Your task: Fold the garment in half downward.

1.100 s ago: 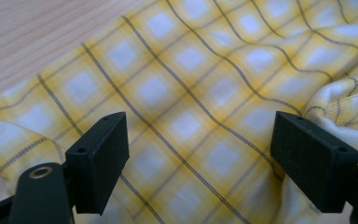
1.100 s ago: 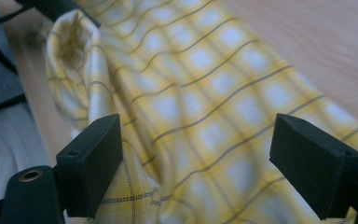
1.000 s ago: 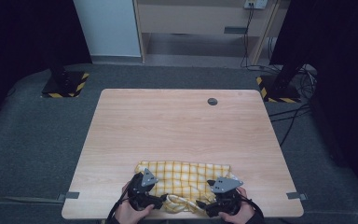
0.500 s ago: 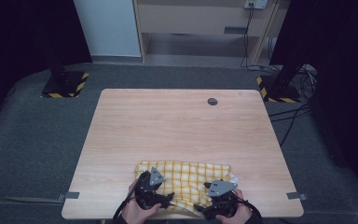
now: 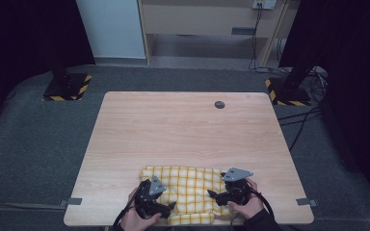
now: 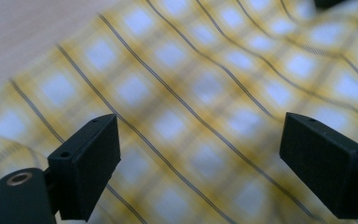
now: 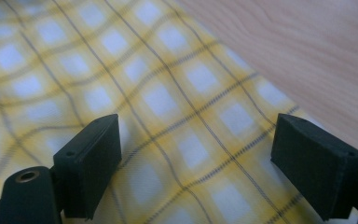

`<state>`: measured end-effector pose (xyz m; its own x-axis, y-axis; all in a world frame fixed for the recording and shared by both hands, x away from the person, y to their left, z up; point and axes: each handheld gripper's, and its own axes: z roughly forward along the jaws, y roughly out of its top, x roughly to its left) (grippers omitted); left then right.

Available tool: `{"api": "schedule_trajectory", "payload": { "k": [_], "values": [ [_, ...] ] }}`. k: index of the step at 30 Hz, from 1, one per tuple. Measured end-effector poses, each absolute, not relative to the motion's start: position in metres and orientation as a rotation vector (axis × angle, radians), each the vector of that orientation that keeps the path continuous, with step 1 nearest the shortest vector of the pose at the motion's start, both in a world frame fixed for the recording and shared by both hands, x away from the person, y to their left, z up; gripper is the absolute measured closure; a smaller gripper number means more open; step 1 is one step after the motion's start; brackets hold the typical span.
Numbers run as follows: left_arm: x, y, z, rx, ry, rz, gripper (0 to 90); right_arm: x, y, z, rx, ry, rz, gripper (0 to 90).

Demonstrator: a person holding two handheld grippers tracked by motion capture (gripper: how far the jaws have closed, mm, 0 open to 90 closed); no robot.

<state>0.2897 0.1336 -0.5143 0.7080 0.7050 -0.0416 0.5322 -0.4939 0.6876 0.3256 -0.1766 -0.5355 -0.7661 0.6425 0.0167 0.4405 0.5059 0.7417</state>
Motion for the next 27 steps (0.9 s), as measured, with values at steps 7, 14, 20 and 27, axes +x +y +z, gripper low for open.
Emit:
{"api": "schedule_trajectory", "payload": {
  "k": [7, 14, 20, 27],
  "values": [
    [0.303, 0.148, -0.527, 2.257, 0.964, 0.314, 15.0, 0.334, -0.189, -0.541, 0.939, 2.497, 1.127, 16.9],
    [0.311, 0.157, -0.519, 2.207, 1.000, 0.329, 13.8, 0.337, -0.186, -0.535, 0.924, 2.483, 1.101, 17.6],
    [0.311, 0.146, -0.528, 2.301, 0.931, 0.374, 14.0, 0.330, -0.173, -0.530, 0.860, 2.550, 1.161, 16.5],
    [0.314, 0.153, -0.530, 2.274, 0.901, 0.365, 15.1, 0.343, -0.180, -0.541, 0.878, 2.510, 1.103, 14.5]
  ]
}}
